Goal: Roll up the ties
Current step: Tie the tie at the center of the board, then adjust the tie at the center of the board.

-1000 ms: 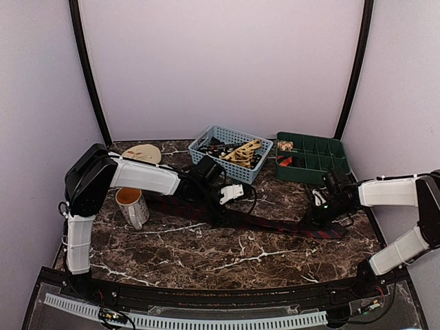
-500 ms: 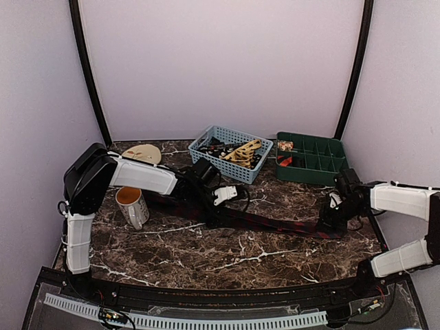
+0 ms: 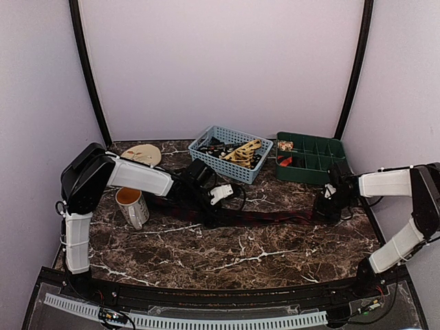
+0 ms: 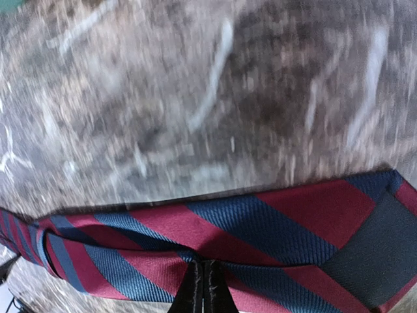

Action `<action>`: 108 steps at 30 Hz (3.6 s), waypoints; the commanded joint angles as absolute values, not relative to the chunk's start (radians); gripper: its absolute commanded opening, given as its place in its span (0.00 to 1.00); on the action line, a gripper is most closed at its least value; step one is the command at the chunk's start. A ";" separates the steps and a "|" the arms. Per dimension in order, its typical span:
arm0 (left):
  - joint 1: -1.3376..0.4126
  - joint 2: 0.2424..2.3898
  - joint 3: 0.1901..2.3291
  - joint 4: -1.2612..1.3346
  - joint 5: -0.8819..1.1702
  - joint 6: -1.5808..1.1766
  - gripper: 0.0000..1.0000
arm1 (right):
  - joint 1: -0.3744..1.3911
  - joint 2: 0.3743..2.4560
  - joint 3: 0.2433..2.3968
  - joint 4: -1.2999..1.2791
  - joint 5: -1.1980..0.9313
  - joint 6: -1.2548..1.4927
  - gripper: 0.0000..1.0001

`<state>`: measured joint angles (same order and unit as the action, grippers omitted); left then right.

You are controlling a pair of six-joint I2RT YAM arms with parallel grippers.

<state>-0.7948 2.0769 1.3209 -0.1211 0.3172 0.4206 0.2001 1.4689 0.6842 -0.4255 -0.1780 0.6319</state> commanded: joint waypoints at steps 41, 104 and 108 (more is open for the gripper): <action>-0.661 1.829 1.253 -0.259 0.297 0.366 0.73 | 0.321 1.246 0.737 -0.171 -0.459 0.334 0.69; -0.838 1.904 1.259 -0.166 0.329 0.474 0.99 | 0.422 1.320 0.730 -0.203 -0.444 0.278 0.58; -0.883 2.012 1.350 -0.117 0.332 0.475 0.98 | 0.400 1.299 0.717 -0.213 -0.439 0.286 0.58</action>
